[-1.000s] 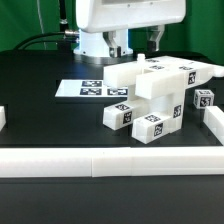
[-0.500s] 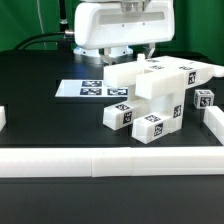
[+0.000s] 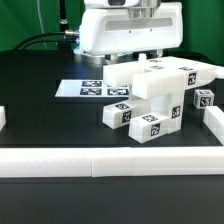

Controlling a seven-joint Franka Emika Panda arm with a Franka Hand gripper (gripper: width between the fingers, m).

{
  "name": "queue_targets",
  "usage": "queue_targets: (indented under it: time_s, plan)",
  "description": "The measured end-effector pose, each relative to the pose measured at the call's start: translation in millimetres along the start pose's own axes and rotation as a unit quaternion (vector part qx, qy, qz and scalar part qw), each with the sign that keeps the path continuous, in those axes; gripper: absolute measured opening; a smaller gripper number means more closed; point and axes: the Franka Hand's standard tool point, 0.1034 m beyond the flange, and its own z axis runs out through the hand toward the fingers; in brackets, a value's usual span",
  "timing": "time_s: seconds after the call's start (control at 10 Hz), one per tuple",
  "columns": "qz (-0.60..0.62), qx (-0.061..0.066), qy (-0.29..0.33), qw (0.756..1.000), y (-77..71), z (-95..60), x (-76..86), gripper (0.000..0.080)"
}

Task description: Assemble chair

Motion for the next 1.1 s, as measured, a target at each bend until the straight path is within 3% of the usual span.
queue_targets:
  time_s: [0.2, 0.7, 1.1]
  plan:
    - [0.006, 0.0, 0.001, 1.0, 0.1, 0.4, 6.2, 0.0649]
    - [0.021, -0.004, 0.015, 1.0, 14.8, -2.2, 52.5, 0.0649]
    - [0.025, -0.01, 0.018, 0.999, 23.1, 0.3, 55.1, 0.0649]
